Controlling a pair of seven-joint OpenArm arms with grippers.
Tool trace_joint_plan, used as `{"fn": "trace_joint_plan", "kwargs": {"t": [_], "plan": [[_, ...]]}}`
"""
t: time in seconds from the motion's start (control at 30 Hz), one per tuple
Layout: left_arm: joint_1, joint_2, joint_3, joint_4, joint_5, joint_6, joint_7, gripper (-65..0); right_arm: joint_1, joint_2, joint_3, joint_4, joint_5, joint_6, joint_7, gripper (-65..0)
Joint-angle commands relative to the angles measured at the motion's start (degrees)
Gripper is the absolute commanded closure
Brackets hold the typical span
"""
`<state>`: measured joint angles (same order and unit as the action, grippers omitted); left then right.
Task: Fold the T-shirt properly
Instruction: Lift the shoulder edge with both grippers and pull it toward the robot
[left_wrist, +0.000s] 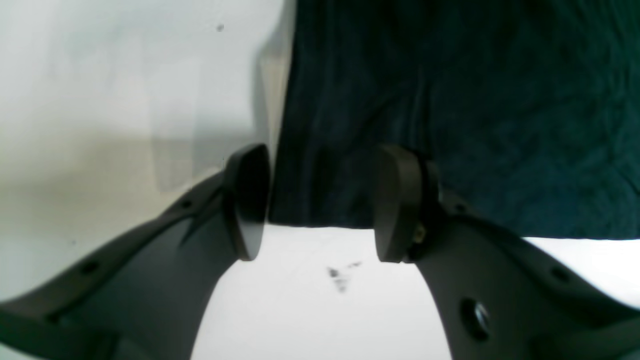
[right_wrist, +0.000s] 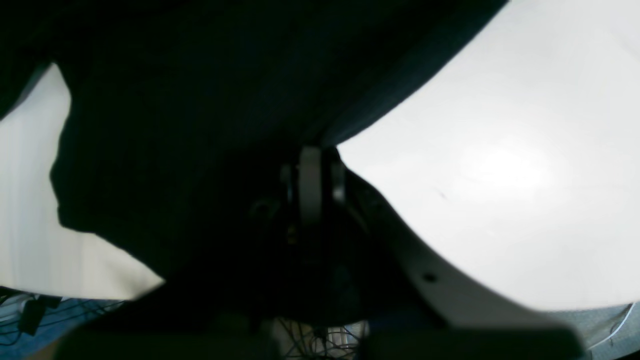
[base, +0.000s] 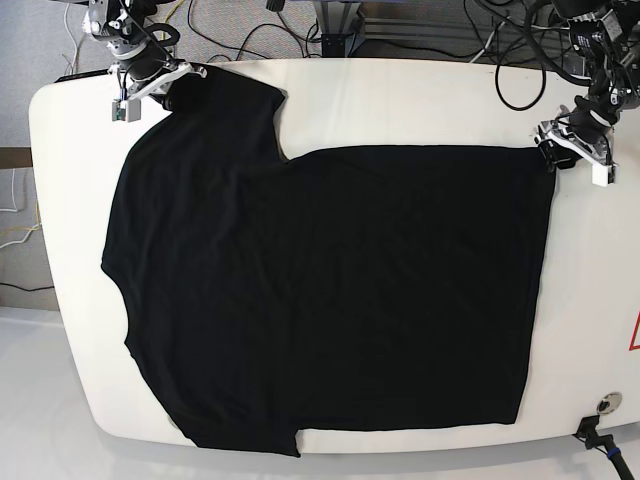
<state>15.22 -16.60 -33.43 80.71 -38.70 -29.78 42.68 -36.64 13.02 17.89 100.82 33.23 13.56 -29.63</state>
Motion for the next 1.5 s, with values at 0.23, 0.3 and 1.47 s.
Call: {"fn": "trace_joint_plan", "kwargs": {"t": [0.23, 0.3, 1.47], "plan": [[-1.2, -0.8, 0.0, -2.2, -1.1, -1.6, 1.5, -30.0, -0.9, 0.1, -0.2, -0.3, -1.8, -0.8, -5.2, 0.0], [-1.4, -0.7, 0.3, -2.3, -1.3, -1.7, 2.5, -29.2, -1.0, 0.2, -0.2, -0.3, -1.8, -0.8, -5.0, 0.0], [13.7, -0.5, -6.9, 12.1, -4.4, -5.5, 6.4, 0.0, -12.0, 0.8, 2.9, 9.1, -1.8, 0.2, 0.7, 0.0]]}}
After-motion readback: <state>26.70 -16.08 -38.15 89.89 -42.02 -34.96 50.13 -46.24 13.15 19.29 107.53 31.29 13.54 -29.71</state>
